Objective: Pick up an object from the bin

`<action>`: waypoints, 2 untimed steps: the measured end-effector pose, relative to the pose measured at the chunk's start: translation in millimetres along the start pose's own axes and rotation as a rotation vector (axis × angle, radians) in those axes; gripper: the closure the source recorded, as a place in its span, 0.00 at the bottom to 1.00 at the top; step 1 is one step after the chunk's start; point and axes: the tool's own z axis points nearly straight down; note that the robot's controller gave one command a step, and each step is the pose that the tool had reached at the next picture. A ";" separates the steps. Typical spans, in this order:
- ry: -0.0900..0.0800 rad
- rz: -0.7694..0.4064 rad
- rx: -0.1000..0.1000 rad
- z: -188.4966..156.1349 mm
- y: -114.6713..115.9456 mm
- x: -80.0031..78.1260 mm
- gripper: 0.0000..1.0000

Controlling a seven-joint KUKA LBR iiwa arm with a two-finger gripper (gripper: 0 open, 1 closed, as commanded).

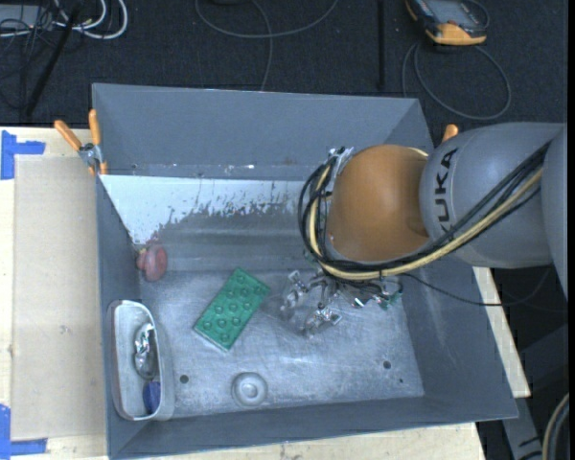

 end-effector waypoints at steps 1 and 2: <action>-0.015 0.054 0.008 -160.4 13.2 -9.3 1.00; -0.001 0.390 0.001 -73.7 41.5 -9.0 1.00</action>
Offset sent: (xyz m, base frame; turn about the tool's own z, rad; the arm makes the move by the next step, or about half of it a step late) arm -0.0012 0.0156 0.1558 0.0541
